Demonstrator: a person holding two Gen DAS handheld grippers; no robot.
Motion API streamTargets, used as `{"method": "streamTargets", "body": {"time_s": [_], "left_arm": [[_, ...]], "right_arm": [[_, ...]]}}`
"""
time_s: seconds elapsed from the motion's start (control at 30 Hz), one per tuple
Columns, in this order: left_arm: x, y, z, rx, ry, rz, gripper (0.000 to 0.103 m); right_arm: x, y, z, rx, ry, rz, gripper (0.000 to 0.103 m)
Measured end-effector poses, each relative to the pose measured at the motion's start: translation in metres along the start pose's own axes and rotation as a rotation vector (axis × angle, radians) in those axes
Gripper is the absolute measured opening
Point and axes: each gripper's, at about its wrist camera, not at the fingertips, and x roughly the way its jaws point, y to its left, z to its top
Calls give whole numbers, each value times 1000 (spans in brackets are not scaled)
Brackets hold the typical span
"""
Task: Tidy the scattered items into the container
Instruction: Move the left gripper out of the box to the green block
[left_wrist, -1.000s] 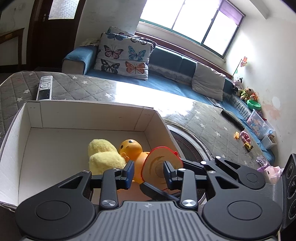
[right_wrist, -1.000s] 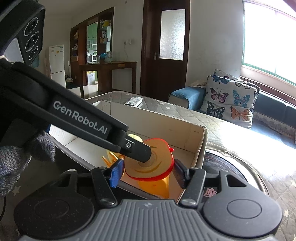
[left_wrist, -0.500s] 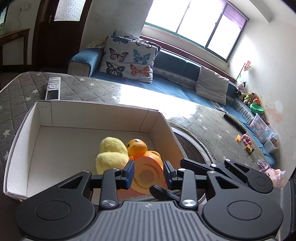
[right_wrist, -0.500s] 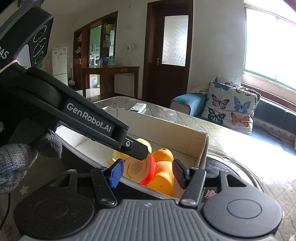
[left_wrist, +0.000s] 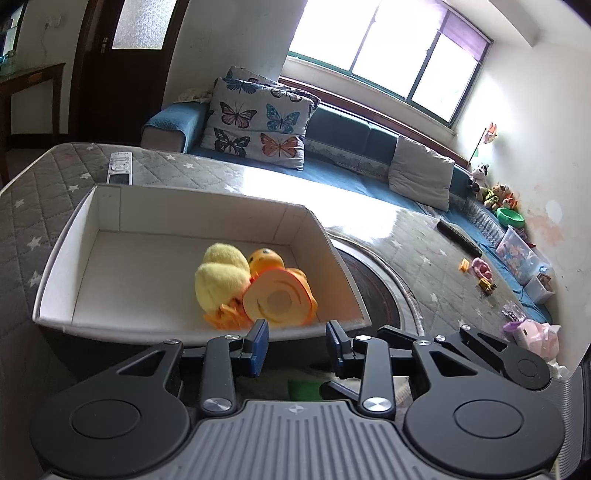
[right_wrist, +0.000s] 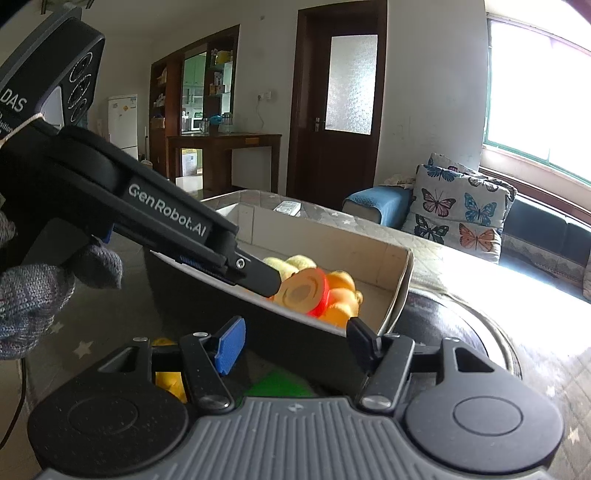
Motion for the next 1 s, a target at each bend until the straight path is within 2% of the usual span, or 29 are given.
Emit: {"method": "streamTargets", "body": {"time_s": [0.43, 0.73, 1.0], "left_arm": [[-20, -6, -37, -13, 21, 33, 37], [-30, -5, -57, -33, 24, 58, 37], [-35, 1, -65, -61, 21, 64, 37]], "right_arm": [[-27, 25, -27, 10, 30, 18, 63], [-32, 37, -35, 26, 41, 24, 63], [-27, 37, -40, 46, 61, -7, 63]]}}
